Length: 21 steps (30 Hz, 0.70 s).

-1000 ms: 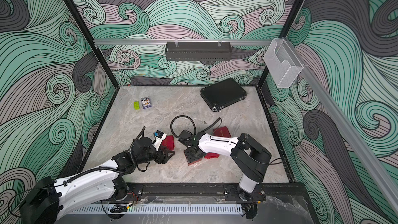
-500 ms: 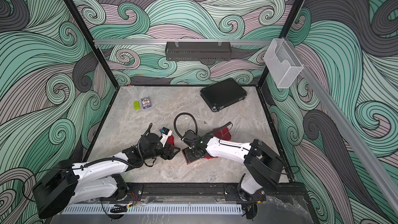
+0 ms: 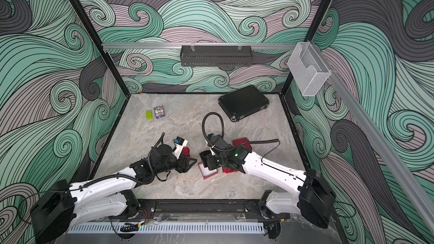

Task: Take the necklace out of the lift-off lid jewelry box
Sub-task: Take out the inner lining from the jewelry box.

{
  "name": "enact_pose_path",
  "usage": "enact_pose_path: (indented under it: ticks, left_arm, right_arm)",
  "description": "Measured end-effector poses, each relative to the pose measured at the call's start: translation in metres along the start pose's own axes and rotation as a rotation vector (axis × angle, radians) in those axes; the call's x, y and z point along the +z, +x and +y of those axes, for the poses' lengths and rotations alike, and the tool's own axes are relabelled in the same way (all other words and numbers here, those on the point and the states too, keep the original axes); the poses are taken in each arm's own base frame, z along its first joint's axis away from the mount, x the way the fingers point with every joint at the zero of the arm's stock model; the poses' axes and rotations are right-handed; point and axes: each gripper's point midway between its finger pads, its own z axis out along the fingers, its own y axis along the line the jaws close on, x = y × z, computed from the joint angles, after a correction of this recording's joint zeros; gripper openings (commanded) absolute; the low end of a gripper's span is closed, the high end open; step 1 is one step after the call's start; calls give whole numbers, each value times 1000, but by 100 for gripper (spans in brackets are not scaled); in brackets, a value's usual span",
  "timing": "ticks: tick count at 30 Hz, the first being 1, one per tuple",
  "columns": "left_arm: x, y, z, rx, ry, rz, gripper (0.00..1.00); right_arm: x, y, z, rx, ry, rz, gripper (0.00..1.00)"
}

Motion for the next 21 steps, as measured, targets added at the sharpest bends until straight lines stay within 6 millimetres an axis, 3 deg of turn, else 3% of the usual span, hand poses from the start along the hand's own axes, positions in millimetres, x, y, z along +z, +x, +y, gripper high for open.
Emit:
enact_pose_path:
  ticks: [8, 21]
  left_arm:
    - [-16, -25, -46, -49, 190, -8, 62]
    - [6, -31, -77, -97, 313, 79, 44]
  right_arm:
    - [-35, -24, 11, -37, -57, -148, 4]
    - [-44, -33, 16, -40, -79, -197, 4]
